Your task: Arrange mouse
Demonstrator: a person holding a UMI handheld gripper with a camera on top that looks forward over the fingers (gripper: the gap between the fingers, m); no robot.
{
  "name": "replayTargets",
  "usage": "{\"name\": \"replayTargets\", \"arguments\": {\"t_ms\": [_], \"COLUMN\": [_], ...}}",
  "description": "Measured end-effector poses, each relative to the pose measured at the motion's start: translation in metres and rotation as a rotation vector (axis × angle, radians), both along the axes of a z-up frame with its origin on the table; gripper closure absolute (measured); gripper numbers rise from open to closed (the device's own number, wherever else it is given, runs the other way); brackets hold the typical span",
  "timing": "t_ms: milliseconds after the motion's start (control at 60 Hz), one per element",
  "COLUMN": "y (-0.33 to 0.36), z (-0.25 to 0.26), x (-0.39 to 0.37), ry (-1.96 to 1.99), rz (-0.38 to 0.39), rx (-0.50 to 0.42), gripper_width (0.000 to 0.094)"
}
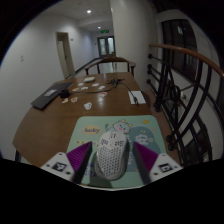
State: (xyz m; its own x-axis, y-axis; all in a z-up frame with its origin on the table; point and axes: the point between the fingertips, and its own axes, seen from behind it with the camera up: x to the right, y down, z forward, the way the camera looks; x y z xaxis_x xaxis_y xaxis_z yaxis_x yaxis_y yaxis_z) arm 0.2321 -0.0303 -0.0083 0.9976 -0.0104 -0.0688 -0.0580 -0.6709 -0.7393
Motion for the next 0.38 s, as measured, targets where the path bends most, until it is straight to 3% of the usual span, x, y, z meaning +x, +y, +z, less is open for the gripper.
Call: {"name": "replayTargets", "arguments": {"t_ms": [33,200,383], "y": [-0.006,-0.058,-0.107], "z": [0.004,0.031,0.046], "x": [0.004,0.022,0.063], "ry": [-0.004,-0.010,-0.012], "rz": [0.007,0.061,0.040], "rx": [0.005,0.053,0.079], "gripper_width": [0.0070,0.0093,0.0085]}}
